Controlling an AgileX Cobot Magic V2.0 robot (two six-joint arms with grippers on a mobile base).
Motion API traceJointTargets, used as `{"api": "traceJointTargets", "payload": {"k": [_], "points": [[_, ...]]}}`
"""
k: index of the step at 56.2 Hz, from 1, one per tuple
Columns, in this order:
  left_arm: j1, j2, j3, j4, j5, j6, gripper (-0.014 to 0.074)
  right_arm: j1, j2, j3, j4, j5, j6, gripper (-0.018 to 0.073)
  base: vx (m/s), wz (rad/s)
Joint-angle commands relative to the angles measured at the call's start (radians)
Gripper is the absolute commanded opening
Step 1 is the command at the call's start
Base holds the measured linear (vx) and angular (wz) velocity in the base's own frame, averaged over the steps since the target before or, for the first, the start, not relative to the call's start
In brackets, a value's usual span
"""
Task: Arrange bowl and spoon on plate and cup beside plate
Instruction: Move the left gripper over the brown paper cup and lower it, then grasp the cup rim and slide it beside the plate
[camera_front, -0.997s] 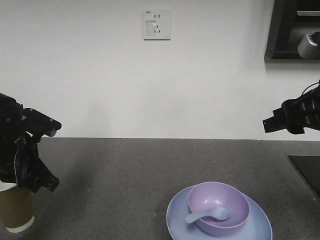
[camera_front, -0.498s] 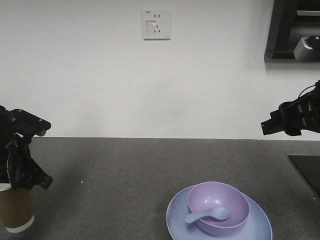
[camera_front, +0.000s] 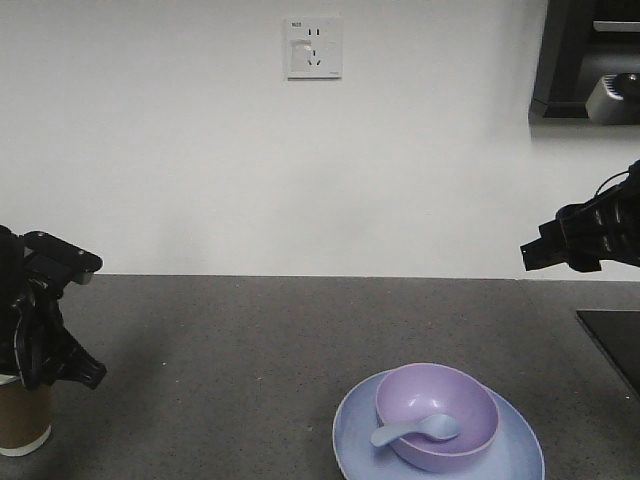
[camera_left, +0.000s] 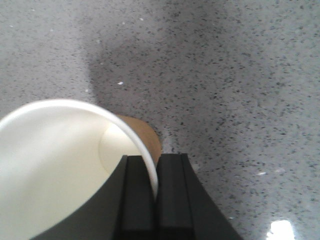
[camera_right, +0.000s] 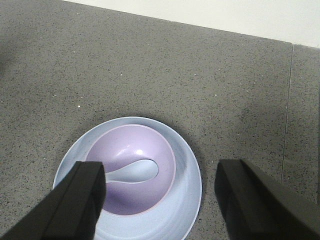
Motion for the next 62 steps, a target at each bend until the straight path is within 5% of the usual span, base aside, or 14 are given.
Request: {"api": "traceJointTargets", "payload": {"k": [1, 13, 18, 43, 62], "points": [[0.000, -0.051, -0.063, -0.060, -0.019, 0.037, -0.0008, -0.004, -0.022, -0.027, 0.005, -0.069, -0.004, 0.0522, 0.00, 0.00], [-0.050, -0.051, -0.215, -0.357, 0.035, 0.180, -0.0006, -0.004, -0.022, -0.027, 0.006, -0.069, -0.004, 0.0522, 0.00, 0.00], [-0.106, -0.047, -0.258, -0.408, 0.035, 0.187, -0.0004, -0.004, -0.022, -0.027, 0.006, -0.069, -0.004, 0.0522, 0.00, 0.00], [-0.386, 0.094, -0.365, -0.410, 0.030, 0.160, -0.0003, -0.004, -0.022, -0.027, 0.013, -0.061, -0.004, 0.0522, 0.00, 0.00], [-0.459, 0.215, -0.479, -0.367, 0.126, 0.130, -0.0003, -0.004, -0.022, -0.027, 0.013, -0.061, -0.004, 0.0522, 0.00, 0.00]]}}
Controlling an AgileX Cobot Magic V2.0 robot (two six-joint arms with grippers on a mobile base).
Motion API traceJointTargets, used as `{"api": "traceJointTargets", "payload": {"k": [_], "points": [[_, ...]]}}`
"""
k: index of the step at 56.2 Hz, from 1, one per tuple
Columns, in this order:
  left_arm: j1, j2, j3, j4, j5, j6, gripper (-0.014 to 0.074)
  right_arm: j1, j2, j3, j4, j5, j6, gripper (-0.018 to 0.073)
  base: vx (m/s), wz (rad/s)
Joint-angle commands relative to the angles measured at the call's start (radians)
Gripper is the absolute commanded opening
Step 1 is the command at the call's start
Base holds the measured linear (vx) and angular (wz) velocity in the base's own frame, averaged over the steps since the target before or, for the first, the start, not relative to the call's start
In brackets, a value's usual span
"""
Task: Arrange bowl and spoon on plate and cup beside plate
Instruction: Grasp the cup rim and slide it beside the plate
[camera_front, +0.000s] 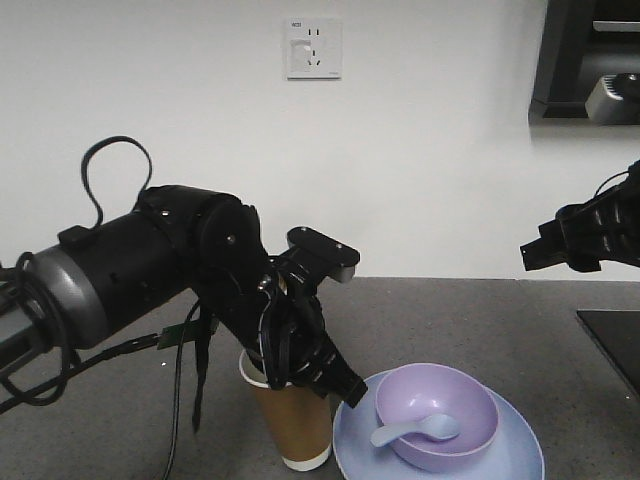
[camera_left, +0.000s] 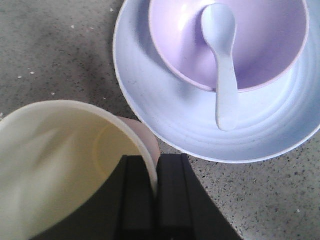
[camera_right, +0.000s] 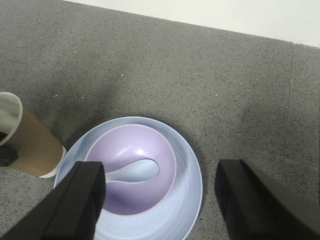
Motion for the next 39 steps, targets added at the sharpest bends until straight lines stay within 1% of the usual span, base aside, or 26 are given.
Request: {"api": "traceJointTargets", "payload": {"k": [1, 4, 8, 11, 14, 20, 24, 30, 39], "points": [[-0.011, -0.027, -0.051, 0.019, 0.004, -0.021, -0.0003, -0.004, -0.022, -0.027, 0.012, -0.061, -0.005, 0.0522, 0.00, 0.00], [-0.011, -0.023, -0.050, 0.048, 0.019, -0.045, -0.0003, -0.004, -0.022, -0.027, 0.012, -0.061, -0.005, 0.0522, 0.00, 0.00], [-0.011, -0.019, -0.050, 0.114, 0.040, -0.087, -0.0002, -0.004, -0.022, -0.027, 0.012, -0.061, -0.005, 0.0522, 0.00, 0.00], [-0.011, -0.019, -0.050, 0.153, 0.050, -0.102, -0.0001, -0.004, -0.022, -0.027, 0.012, -0.061, -0.005, 0.0522, 0.00, 0.00], [-0.011, -0.019, -0.050, 0.170, 0.058, -0.103, -0.0001, -0.004, -0.022, -0.027, 0.012, -0.062, -0.005, 0.0522, 0.00, 0.00], [-0.011, -0.019, -0.050, 0.145, 0.056, -0.092, 0.0000, -0.004, -0.022, -0.027, 0.012, -0.062, -0.005, 0.0522, 0.00, 0.00], [-0.011, -0.019, -0.050, 0.106, 0.045, -0.077, 0.0000, -0.004, -0.022, -0.027, 0.012, -0.062, -0.005, 0.0522, 0.00, 0.00], [-0.011, -0.019, -0.050, 0.073, 0.035, -0.061, 0.0000, -0.004, -0.022, -0.027, 0.012, -0.062, -0.005, 0.0522, 0.00, 0.00], [-0.011, -0.019, -0.050, 0.069, 0.028, -0.061, 0.0000, -0.004, -0.022, -0.027, 0.012, -0.062, -0.005, 0.0522, 0.00, 0.00]]}}
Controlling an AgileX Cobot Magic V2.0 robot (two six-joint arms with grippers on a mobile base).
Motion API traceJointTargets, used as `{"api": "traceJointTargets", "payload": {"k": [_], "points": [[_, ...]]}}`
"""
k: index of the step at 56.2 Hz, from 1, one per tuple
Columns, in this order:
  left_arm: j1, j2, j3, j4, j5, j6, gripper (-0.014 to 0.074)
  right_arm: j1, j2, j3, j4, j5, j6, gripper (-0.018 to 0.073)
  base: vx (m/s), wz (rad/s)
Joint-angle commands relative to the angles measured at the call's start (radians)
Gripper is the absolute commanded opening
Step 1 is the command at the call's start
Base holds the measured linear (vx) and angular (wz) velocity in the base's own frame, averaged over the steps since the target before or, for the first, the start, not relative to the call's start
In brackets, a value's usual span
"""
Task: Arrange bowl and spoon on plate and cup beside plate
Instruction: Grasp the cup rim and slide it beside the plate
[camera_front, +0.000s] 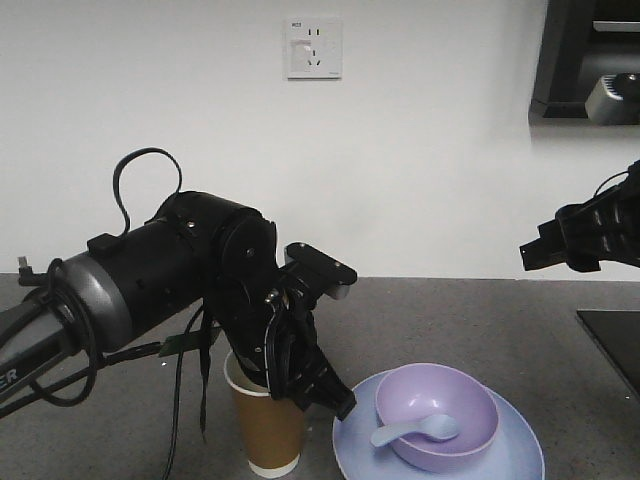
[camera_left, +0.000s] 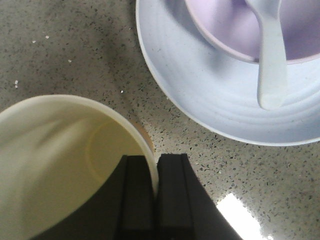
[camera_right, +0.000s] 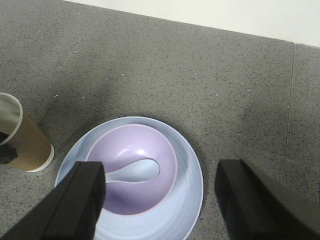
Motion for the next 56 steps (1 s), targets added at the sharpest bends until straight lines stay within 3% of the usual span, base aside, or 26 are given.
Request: {"api": "traceJointTargets", "payload": {"k": [1, 45, 56], "points": [[-0.001, -0.053, -0.028, -0.025, -0.042, 0.001, 0.0000, -0.004, -0.022, -0.027, 0.010, -0.063, -0.005, 0.0522, 0.00, 0.00], [-0.001, -0.053, -0.028, -0.076, -0.073, 0.001, 0.0001, -0.004, -0.020, -0.027, 0.010, -0.063, -0.005, 0.0522, 0.00, 0.00], [-0.001, -0.053, -0.028, -0.075, -0.087, 0.001, 0.0053, -0.004, -0.020, -0.027, 0.010, -0.063, -0.005, 0.0522, 0.00, 0.00]]}}
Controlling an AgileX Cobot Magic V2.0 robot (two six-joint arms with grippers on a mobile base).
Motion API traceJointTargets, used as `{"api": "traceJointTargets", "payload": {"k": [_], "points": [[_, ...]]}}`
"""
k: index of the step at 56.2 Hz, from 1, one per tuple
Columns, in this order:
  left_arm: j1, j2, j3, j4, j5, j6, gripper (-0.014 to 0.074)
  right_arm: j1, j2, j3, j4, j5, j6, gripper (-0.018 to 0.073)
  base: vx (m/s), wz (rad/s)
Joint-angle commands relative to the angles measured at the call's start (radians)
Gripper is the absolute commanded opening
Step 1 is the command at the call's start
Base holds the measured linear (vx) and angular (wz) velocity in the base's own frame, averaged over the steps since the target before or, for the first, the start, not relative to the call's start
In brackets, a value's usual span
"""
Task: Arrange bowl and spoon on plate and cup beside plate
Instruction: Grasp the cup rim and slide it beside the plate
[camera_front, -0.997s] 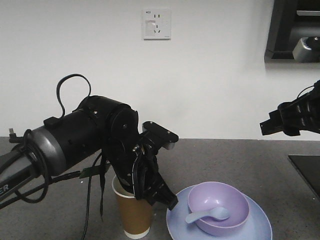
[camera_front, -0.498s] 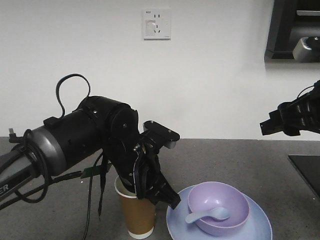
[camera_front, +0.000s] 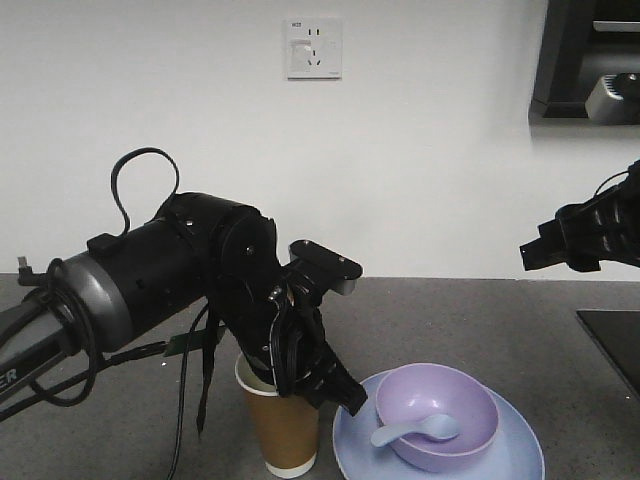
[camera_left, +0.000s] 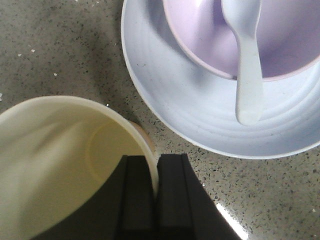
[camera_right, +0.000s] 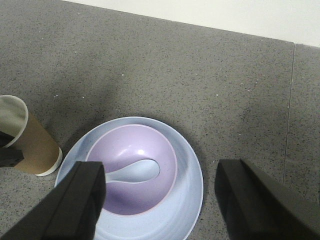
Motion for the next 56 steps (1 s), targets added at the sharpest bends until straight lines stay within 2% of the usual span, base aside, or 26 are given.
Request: {"api": "traceJointTargets", "payload": {"k": [1, 17, 26, 52, 56], "points": [[-0.001, -0.053, -0.028, -0.026, -0.055, 0.000, 0.0062, -0.004, -0.020, -0.027, 0.010, -0.063, -0.005, 0.0522, 0.00, 0.00], [-0.001, -0.053, -0.028, -0.028, -0.047, 0.000, 0.0317, -0.004, -0.020, -0.027, 0.010, -0.063, -0.005, 0.0522, 0.00, 0.00], [-0.001, -0.053, -0.028, -0.025, -0.044, 0.000, 0.0421, -0.004, -0.020, -0.027, 0.010, -0.063, -0.005, 0.0522, 0.00, 0.00], [-0.001, -0.096, -0.029, -0.006, -0.051, -0.001, 0.0444, -0.004, -0.020, -0.027, 0.010, -0.063, -0.005, 0.0522, 0.00, 0.00], [-0.001, -0.115, -0.032, 0.020, -0.052, -0.003, 0.0444, -0.004, -0.020, -0.027, 0.009, -0.063, -0.005, 0.0522, 0.00, 0.00]]}}
